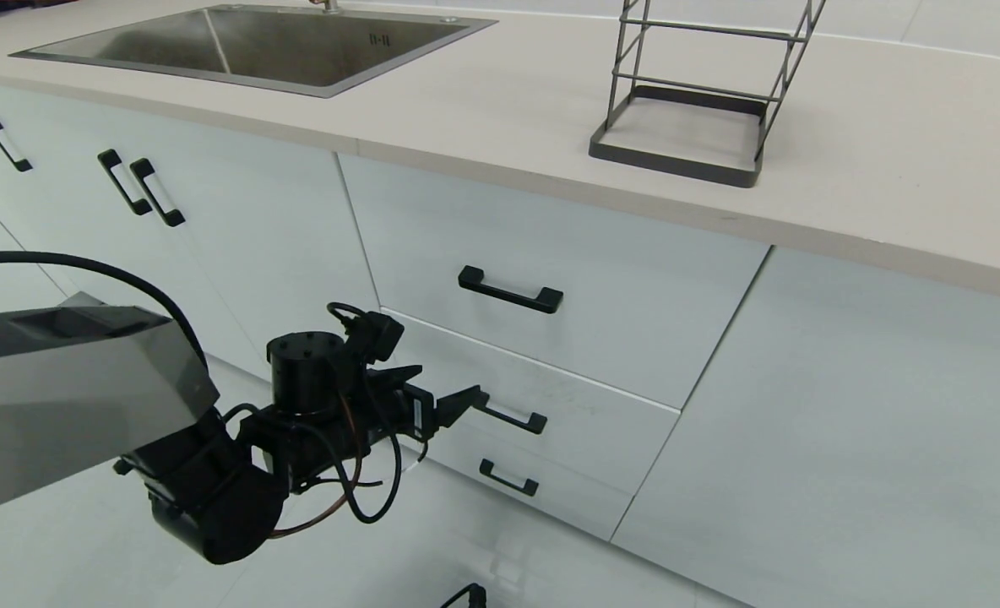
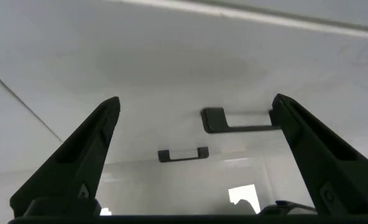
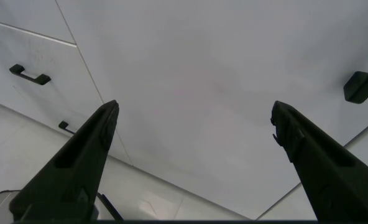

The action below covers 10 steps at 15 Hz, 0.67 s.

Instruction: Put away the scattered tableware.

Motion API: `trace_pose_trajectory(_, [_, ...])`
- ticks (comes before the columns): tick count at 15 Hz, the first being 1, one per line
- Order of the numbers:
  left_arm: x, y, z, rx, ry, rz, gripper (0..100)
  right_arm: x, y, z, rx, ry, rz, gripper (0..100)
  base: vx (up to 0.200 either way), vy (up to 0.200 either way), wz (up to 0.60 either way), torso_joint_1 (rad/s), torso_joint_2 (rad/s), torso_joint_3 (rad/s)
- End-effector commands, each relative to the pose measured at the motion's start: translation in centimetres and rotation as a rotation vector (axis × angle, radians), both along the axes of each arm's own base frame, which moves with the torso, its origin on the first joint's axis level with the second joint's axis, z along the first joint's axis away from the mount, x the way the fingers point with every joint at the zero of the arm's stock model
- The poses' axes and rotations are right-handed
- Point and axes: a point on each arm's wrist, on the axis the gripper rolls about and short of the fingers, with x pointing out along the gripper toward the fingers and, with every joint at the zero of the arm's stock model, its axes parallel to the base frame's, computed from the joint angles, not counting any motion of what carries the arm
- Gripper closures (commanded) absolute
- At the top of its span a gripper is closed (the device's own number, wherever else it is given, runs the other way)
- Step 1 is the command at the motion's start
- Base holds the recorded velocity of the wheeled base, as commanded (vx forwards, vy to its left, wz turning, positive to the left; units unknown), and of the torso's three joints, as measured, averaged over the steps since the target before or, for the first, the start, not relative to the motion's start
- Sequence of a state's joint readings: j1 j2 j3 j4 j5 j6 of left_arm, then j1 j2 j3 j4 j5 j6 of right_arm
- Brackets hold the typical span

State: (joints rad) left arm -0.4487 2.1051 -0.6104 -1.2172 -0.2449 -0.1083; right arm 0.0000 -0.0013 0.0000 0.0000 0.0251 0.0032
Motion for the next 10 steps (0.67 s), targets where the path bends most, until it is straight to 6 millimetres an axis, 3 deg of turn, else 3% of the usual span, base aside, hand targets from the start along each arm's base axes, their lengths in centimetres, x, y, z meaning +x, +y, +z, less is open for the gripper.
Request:
trace_pose_trajectory(1, [-3.8, -0.2, 2.2, -0.012, -0.019, -0.059, 0, 0.0, 0.0, 0.0, 0.0, 0.001, -0.001, 0, 0.0, 0.0, 0.0, 0.0, 0.0, 0.0])
trace_pose_trajectory(3, [-8.1, 0.8, 5.6, -0.062, -0.078, -0.1, 0, 0.0, 0.0, 0.0, 0.0, 0.001, 0.001, 0, 0.0, 0.0, 0.0, 0.0, 0.0, 0.0])
trace_pose_trajectory(6, [-13.0, 4.9, 11.2, -0.153, -0.257, -0.051, 0, 0.0, 0.0, 0.0, 0.0, 0.001, 0.001, 0, 0.0, 0.0, 0.0, 0.0, 0.0, 0.0])
trace_pose_trajectory(8, [-15.8, 8.8, 13.7, -0.174, -0.411, 0.068, 0, 0.0, 0.0, 0.0, -0.002, 0.0, 0.001, 0, 0.0, 0.0, 0.0, 0.0, 0.0, 0.0])
trace_pose_trajectory(9, [-17.0, 9.9, 14.2, -0.168, -0.463, 0.1, 0, 0.0, 0.0, 0.0, -0.002, 0.0, 0.001, 0, 0.0, 0.0, 0.0, 0.0, 0.0, 0.0])
trace_pose_trajectory(10, [-19.3, 11.3, 14.5, -0.166, -0.537, 0.145, 0, 0.0, 0.0, 0.0, 0.0, 0.001, 0.001, 0, 0.0, 0.0, 0.0, 0.0, 0.0, 0.0])
